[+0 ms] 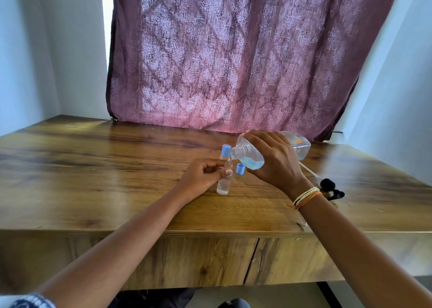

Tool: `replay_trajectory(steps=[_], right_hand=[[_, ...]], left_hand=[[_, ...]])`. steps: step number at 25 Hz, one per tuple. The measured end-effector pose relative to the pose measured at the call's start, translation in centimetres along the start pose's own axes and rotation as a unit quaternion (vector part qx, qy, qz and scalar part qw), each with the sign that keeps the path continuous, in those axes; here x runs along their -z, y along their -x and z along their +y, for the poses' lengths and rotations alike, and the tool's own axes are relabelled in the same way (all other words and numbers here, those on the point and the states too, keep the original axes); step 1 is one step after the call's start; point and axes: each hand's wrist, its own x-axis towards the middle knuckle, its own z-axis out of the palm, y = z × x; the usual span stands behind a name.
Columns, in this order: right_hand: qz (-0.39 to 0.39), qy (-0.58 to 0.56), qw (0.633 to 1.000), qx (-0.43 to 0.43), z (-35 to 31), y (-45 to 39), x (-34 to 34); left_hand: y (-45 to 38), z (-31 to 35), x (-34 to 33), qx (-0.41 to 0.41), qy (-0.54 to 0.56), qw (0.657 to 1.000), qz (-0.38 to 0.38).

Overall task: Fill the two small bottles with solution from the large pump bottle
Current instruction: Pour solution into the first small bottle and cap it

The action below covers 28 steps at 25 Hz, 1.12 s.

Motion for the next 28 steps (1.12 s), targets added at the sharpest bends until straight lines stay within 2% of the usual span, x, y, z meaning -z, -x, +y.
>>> replay_trajectory(steps=[19,26,28], right_hand=[[-0.002,-0.052,0.997,-0.057,-0.7,0.2,-0.6],[0.037,-0.153,0.977,-0.141,-1.6,-0.8,0.9],[0.052,-0.185,0.963,-0.191,-1.3,-1.1,1.3]], left_hand=[[-0.1,-0.1,0.1,0.009,-0.003,1.0,-0.001],[0.0,-0.1,0.1,0.018,0.027,0.999,-0.007],[0.0,-0.1,0.0,0.021,0.032,0.999,-0.006]])
